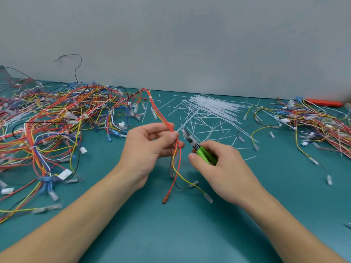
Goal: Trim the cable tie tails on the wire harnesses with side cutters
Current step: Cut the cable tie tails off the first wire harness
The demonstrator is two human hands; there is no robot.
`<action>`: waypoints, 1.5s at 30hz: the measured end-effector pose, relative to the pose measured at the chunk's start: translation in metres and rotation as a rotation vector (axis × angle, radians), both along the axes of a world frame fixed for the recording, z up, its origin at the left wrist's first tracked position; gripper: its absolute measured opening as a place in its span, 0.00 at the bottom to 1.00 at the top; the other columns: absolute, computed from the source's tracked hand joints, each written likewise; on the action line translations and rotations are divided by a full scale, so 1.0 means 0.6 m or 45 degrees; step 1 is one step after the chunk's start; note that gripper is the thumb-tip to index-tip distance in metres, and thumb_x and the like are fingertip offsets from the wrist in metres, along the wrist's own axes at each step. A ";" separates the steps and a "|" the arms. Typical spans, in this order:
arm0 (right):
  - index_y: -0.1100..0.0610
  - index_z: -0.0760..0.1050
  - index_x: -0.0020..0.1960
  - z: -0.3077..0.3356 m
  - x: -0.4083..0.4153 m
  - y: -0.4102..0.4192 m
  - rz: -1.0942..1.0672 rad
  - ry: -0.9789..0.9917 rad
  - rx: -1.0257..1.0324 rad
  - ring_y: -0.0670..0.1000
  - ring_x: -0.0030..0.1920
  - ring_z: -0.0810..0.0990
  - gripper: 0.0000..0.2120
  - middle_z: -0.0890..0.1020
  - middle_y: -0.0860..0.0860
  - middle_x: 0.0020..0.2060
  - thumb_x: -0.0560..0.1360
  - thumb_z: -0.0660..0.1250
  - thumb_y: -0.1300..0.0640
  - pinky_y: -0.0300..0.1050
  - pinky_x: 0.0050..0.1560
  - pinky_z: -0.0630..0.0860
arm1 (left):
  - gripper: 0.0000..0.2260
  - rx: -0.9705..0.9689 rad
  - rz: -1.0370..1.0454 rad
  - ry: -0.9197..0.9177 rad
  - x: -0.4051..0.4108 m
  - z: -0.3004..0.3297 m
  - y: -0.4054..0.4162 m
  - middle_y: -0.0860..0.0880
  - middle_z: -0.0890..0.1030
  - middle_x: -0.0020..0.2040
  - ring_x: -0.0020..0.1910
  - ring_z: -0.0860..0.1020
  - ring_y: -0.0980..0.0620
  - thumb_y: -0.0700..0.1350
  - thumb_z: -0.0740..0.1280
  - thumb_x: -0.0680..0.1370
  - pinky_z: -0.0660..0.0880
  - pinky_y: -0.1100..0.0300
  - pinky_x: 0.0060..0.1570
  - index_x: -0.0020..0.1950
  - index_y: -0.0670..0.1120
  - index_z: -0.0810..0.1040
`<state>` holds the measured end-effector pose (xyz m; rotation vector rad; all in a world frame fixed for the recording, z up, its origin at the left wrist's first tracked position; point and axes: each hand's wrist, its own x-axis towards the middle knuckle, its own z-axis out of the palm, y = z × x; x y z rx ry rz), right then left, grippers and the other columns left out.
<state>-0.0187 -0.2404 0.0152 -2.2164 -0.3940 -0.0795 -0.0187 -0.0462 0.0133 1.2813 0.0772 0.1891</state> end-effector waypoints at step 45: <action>0.54 0.71 0.36 -0.005 0.002 -0.007 0.142 -0.009 -0.051 0.46 0.29 0.63 0.19 0.67 0.47 0.27 0.80 0.69 0.45 0.40 0.30 0.61 | 0.10 0.212 -0.009 0.000 -0.015 0.002 -0.014 0.44 0.83 0.35 0.37 0.86 0.45 0.31 0.72 0.77 0.83 0.56 0.38 0.55 0.42 0.85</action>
